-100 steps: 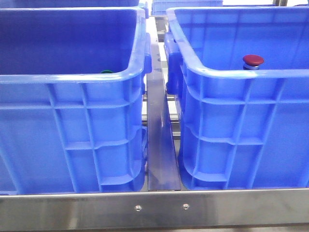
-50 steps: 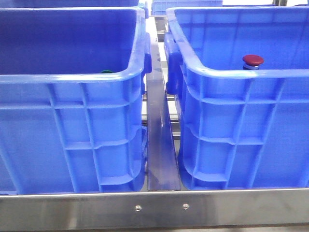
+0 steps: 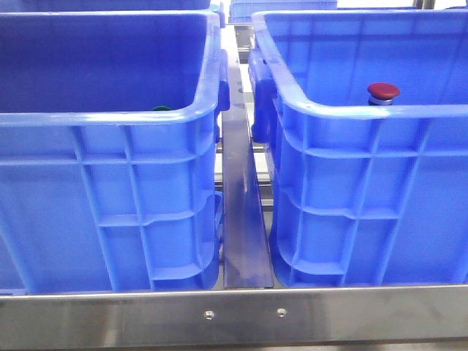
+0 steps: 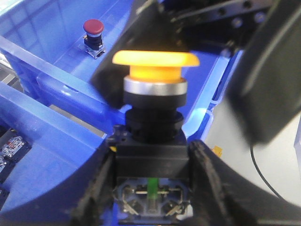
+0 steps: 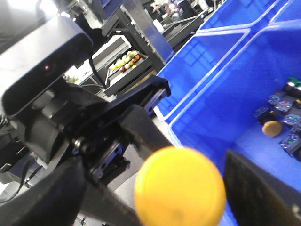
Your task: Pick red and yellow buttons and place in box
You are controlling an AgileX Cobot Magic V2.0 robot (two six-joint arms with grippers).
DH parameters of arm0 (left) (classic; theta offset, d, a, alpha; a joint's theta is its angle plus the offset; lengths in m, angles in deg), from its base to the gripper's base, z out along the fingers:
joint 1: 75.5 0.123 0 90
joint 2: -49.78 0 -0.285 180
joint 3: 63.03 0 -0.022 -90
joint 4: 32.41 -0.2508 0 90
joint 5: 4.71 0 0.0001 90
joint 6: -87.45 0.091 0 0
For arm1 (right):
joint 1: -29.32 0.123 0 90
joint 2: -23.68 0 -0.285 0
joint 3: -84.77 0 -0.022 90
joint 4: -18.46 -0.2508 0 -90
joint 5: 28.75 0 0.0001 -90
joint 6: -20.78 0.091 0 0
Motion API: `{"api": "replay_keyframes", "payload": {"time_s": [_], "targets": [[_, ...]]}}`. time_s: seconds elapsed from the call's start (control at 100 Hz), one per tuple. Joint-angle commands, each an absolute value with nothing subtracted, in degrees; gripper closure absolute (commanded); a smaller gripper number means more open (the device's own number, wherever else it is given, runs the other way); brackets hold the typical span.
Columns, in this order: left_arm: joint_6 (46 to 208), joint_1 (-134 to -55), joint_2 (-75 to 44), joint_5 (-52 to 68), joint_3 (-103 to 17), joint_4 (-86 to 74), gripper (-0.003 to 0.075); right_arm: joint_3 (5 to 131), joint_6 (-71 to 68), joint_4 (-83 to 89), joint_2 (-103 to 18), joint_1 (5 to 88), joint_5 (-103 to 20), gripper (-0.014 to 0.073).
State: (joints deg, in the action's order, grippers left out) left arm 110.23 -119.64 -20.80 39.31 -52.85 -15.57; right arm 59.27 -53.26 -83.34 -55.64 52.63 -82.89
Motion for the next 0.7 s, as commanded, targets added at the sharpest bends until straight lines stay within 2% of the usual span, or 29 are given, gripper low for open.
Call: {"api": "replay_keyframes", "payload": {"time_s": [0.0, 0.19, 0.26, 0.34, 0.41, 0.58, 0.63, 0.69], "targets": [[109.7, -120.0, -19.6, 36.1, -54.6, -14.4, 0.0741, 62.1, -53.5, -89.8, -55.6, 53.3, -84.4, 0.0048], [109.7, -120.0, -19.6, 36.1, -54.6, -14.4, 0.0741, 62.2, -53.5, -89.8, -56.0, 53.3, -84.4, 0.0344], [109.7, -120.0, -19.6, 36.1, -54.6, -14.4, 0.074, 62.2, -53.5, -89.7, -56.0, 53.3, -84.4, 0.0402], [109.7, -120.0, -19.6, 36.2, -54.6, -14.4, 0.0706, 62.2, -53.5, -89.7, -56.0, 53.3, -84.4, 0.0412], [109.7, -120.0, -19.6, 36.3, -54.6, -14.4, 0.0604, 62.2, -53.5, -89.5, -56.0, 53.3, -84.4, 0.0412], [109.7, -120.0, -19.6, 36.1, -54.6, -13.7, 0.0213, 62.2, -53.5, -89.0, -56.0, 53.2, -84.2, 0.0412], [109.7, -120.0, -19.6, 36.0, -54.6, -13.7, 0.0148, 62.2, -53.5, -89.0, -56.0, 53.2, -83.8, 0.0412], [109.7, -120.0, -19.6, 36.0, -54.6, -13.7, 0.0118, 62.2, -54.1, -89.0, -56.0, 53.2, -82.9, 0.0412]]}}
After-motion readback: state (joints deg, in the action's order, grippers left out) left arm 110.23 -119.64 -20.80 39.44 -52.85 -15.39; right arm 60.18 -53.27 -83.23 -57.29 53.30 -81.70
